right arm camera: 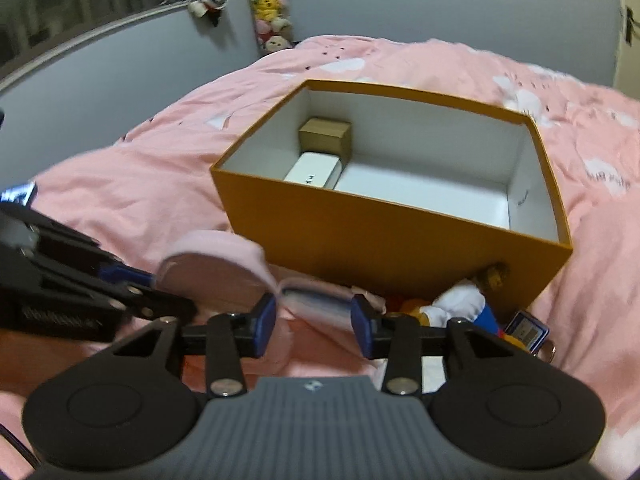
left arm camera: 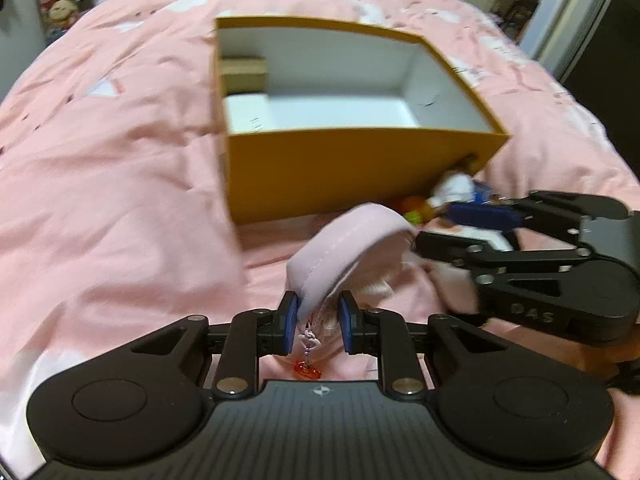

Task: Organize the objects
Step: 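Grasp the pink backpack pouch with the left gripper and lift it, then grasp the pink wallet with the right gripper while the left holds the pouch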

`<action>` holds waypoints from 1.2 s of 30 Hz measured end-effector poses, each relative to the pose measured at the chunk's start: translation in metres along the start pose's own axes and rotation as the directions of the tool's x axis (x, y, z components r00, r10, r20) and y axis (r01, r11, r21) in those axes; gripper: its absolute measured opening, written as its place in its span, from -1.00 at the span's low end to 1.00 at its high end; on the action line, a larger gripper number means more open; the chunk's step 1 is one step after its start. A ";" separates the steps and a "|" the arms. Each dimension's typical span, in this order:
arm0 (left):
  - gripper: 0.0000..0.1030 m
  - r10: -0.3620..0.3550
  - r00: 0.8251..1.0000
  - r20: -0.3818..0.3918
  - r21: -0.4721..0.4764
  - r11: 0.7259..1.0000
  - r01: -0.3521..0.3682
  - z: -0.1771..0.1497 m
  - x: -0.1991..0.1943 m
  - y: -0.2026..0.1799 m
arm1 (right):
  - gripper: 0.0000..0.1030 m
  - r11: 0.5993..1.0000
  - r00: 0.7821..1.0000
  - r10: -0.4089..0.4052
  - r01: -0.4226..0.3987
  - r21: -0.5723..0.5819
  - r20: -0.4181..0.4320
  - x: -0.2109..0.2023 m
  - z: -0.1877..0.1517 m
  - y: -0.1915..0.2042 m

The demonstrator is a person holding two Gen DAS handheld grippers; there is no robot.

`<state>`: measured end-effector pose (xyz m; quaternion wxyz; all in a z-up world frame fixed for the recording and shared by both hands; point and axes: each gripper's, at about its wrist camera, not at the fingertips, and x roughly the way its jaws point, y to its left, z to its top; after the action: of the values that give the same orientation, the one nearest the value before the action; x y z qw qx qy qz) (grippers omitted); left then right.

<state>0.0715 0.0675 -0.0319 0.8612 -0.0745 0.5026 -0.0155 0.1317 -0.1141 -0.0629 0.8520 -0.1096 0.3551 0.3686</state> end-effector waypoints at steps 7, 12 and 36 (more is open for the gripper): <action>-0.44 0.030 0.999 0.033 -0.120 0.992 -0.026 0.004 0.022 0.019 | -0.14 0.999 0.997 -0.033 0.035 0.020 -0.065 0.012 -0.003 -0.007; -0.38 0.072 0.997 0.018 -0.179 0.981 -0.067 0.004 0.038 0.032 | -0.14 0.998 0.993 -0.021 0.028 0.060 -0.114 0.024 -0.004 -0.015; -0.07 0.012 1.000 -0.010 -0.277 0.961 -0.014 0.005 0.048 0.044 | 0.27 0.968 0.935 0.066 0.026 0.251 -0.349 0.096 0.013 -0.040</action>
<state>0.0973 0.1064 -0.0771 0.8404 -0.1909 0.5037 0.0603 0.2121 -0.0834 -0.1227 0.7772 -0.0616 0.5478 0.3034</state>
